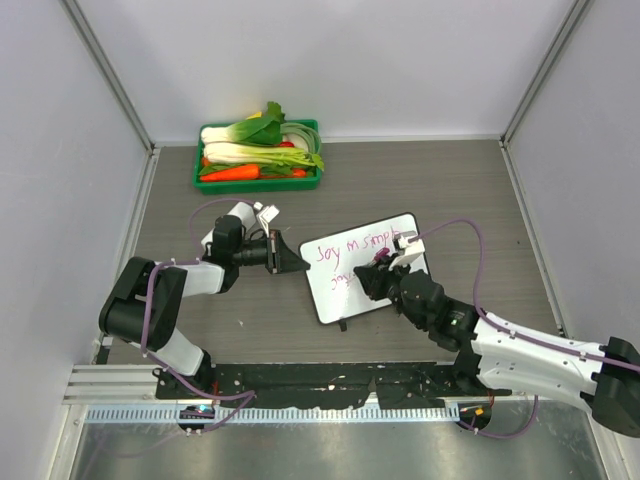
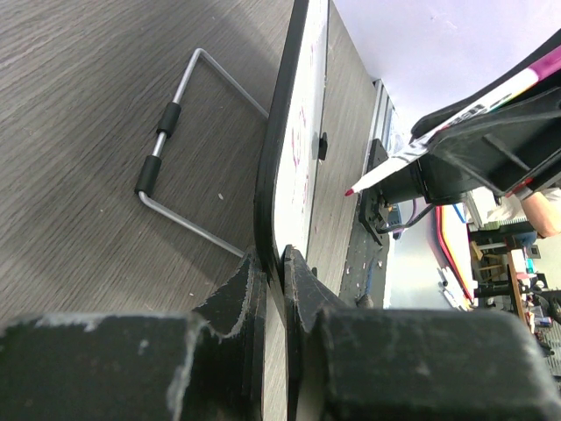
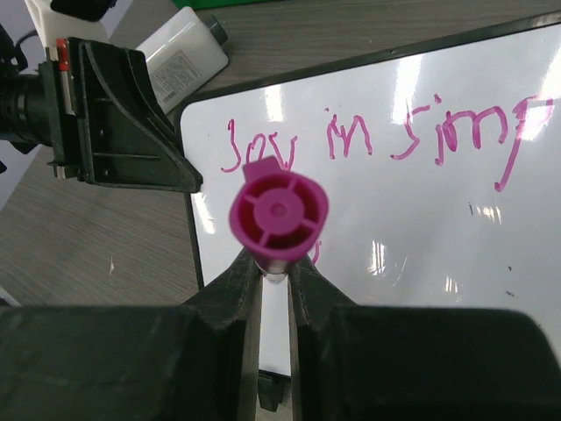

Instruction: Write a sentence on the whiteboard

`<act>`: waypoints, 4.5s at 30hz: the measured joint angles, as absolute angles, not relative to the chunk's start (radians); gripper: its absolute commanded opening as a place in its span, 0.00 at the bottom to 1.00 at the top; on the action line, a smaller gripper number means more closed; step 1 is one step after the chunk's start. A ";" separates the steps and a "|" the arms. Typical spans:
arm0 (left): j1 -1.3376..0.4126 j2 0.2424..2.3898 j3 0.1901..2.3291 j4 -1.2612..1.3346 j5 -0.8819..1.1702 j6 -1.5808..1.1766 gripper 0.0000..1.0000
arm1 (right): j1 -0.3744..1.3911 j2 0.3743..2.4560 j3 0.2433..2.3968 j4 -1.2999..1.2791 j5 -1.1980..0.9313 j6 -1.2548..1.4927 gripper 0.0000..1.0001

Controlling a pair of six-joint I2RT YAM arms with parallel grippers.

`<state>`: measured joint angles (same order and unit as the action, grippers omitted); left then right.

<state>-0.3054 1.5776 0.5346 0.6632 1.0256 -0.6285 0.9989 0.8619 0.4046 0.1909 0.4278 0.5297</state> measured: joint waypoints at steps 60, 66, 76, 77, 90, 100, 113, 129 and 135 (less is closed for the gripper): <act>-0.305 1.578 0.535 0.663 1.026 -0.628 0.00 | 0.886 0.927 0.430 0.181 0.442 0.525 0.01; -0.305 1.578 0.535 0.663 1.026 -0.628 0.00 | 0.886 0.922 0.427 0.177 0.438 0.524 0.01; -0.305 1.578 0.535 0.663 1.026 -0.628 0.00 | 0.886 0.928 0.417 0.192 0.408 0.526 0.01; -0.305 1.578 0.535 0.663 1.025 -0.628 0.00 | 0.886 0.931 0.417 0.197 0.404 0.527 0.01; -0.305 1.578 0.535 0.664 1.026 -0.628 0.00 | 0.886 0.922 0.417 0.198 0.389 0.533 0.01; -0.305 1.578 0.535 0.665 1.029 -0.628 0.00 | 0.886 0.710 0.395 0.189 0.367 0.528 0.01; -0.305 1.578 0.535 0.665 1.029 -0.628 0.00 | 0.881 0.762 0.394 0.135 0.410 0.499 0.01; -0.305 1.578 0.535 0.666 1.029 -0.629 0.00 | 0.881 0.864 0.371 0.183 0.417 0.500 0.01; -0.305 1.578 0.535 0.666 1.029 -0.629 0.00 | 0.882 0.863 0.371 0.183 0.418 0.500 0.01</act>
<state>-0.3054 1.5776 0.5350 0.6662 1.0290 -0.6289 0.8818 0.8627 0.3714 0.1833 0.4179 0.4995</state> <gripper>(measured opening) 0.107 0.181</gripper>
